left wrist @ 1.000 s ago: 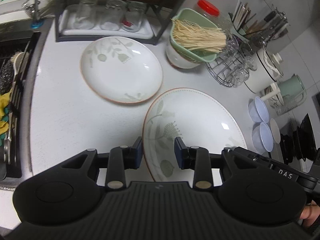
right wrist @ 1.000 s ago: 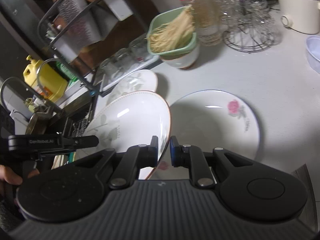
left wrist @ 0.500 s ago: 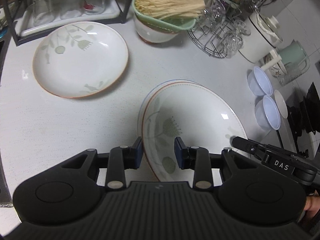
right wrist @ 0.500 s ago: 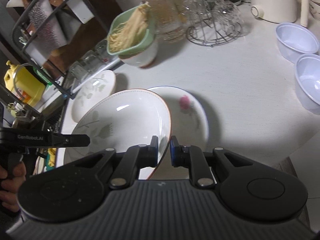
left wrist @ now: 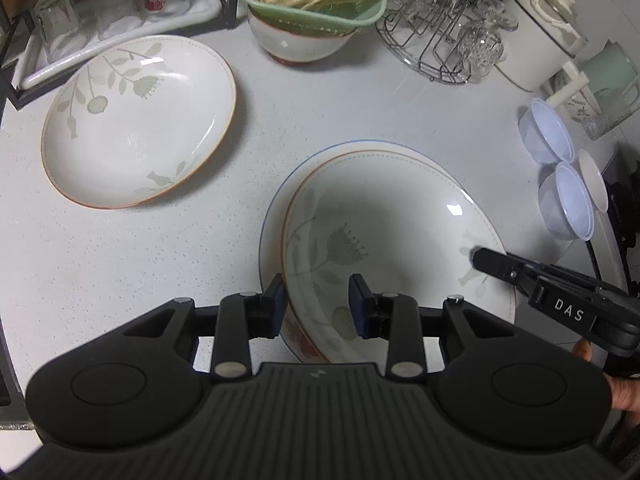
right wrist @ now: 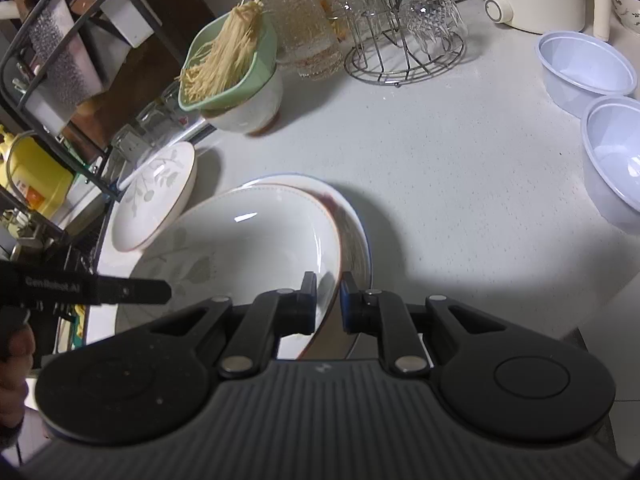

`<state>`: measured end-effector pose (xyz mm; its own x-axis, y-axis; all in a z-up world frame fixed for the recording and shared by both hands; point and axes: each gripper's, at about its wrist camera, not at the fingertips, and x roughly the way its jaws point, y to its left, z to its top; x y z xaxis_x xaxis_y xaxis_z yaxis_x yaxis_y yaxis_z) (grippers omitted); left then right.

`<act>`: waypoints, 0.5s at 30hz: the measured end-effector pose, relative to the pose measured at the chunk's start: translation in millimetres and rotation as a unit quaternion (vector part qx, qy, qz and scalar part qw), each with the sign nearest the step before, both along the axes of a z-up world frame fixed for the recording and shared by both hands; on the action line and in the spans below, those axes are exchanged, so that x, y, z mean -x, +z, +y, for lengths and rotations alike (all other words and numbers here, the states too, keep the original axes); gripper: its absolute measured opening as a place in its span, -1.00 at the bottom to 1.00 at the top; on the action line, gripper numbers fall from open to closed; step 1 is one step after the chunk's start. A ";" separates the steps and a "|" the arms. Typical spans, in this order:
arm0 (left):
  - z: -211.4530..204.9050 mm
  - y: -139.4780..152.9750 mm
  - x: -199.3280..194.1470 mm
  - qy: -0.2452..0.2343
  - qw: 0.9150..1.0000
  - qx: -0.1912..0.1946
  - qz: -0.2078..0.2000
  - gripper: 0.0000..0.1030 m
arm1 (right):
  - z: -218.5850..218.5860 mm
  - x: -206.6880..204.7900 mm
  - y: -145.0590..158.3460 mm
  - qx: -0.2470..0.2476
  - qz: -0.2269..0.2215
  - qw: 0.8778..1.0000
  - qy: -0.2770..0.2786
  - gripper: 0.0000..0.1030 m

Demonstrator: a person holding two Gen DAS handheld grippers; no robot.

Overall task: Organize plates and bowls
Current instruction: 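Carry the leaf plate with the left gripper over the pink-rose plate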

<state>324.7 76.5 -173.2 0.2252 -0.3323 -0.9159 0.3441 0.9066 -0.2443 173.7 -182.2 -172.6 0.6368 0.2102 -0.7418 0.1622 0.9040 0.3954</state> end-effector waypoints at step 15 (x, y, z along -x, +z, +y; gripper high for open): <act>-34.5 -13.5 -6.7 -0.060 0.996 -0.047 0.035 -0.27 | 1.4 -5.6 -0.6 0.081 -0.029 0.996 -0.026 -0.71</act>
